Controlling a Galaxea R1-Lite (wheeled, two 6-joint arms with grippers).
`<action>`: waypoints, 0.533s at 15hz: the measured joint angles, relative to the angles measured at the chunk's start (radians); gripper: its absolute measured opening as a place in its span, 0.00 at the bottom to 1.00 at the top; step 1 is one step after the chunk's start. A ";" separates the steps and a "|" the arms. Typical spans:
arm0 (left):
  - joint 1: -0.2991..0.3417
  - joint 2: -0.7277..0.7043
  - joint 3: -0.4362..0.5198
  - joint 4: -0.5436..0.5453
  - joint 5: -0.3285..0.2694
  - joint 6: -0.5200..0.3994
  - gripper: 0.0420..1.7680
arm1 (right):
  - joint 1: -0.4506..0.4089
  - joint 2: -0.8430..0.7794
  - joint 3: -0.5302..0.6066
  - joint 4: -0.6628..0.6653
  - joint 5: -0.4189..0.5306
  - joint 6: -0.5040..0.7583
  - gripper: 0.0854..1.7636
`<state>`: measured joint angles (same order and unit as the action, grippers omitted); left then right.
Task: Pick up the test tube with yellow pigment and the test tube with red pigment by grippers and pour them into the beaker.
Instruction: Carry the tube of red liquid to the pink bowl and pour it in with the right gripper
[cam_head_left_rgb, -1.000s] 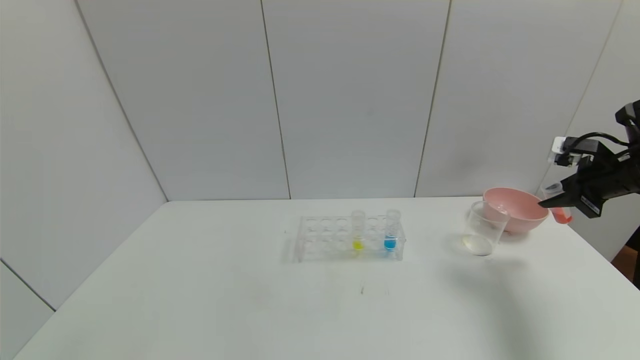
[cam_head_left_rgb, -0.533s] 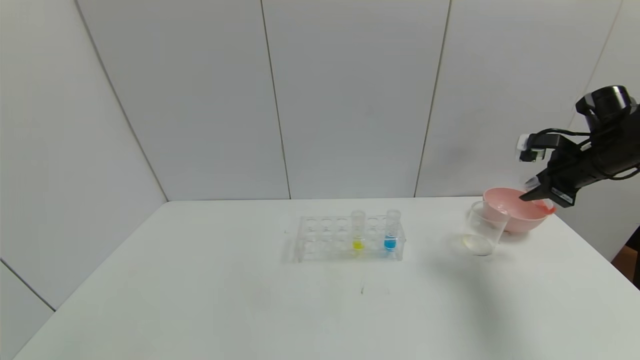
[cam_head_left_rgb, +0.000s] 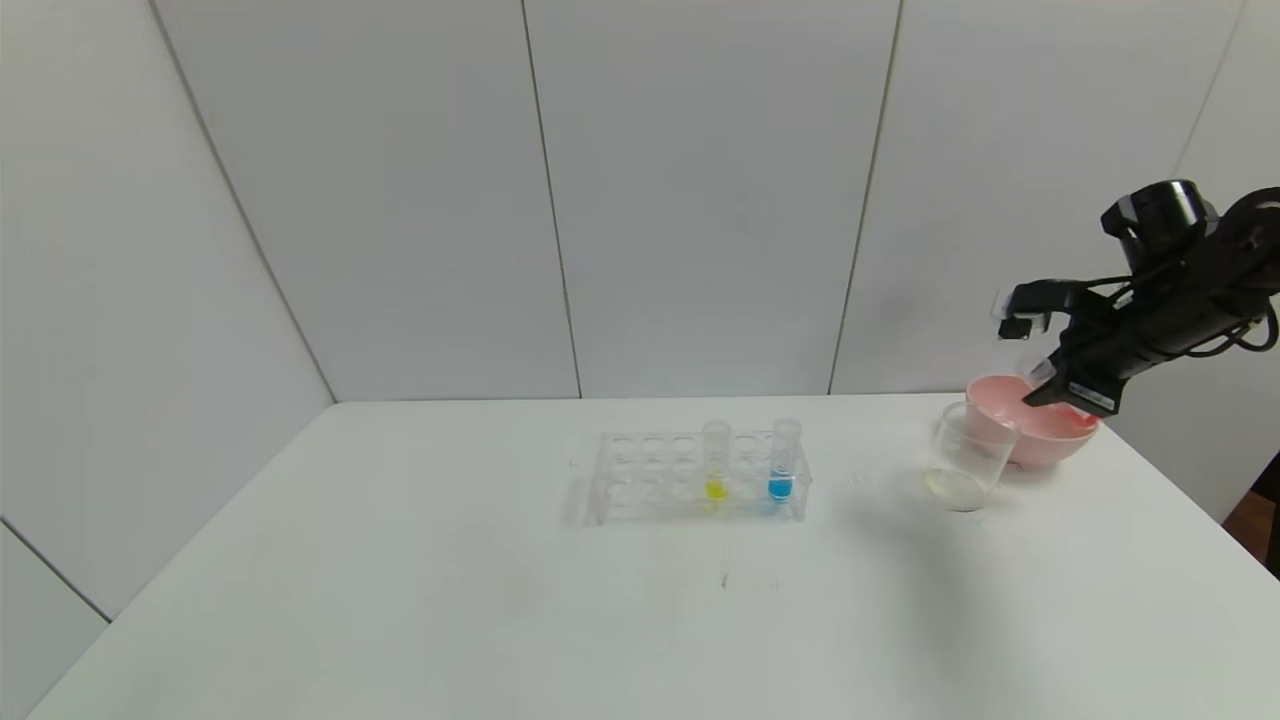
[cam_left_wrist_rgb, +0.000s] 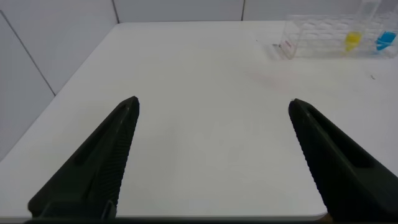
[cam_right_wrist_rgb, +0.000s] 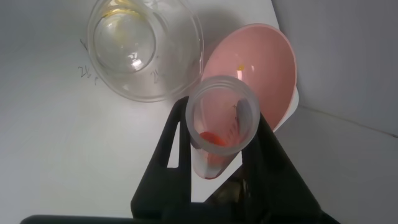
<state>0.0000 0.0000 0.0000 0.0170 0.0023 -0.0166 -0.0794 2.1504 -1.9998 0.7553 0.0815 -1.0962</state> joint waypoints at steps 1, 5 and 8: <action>0.000 0.000 0.000 0.000 0.000 0.000 0.97 | 0.005 0.001 0.000 0.001 -0.011 -0.001 0.26; 0.000 0.000 0.000 0.000 0.000 0.000 0.97 | 0.024 0.012 -0.001 0.002 -0.041 -0.001 0.26; 0.000 0.000 0.000 0.000 0.000 0.000 0.97 | 0.033 0.018 -0.001 0.006 -0.110 -0.004 0.26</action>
<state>0.0000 0.0000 0.0000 0.0170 0.0028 -0.0166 -0.0466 2.1687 -2.0006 0.7609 -0.0285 -1.1002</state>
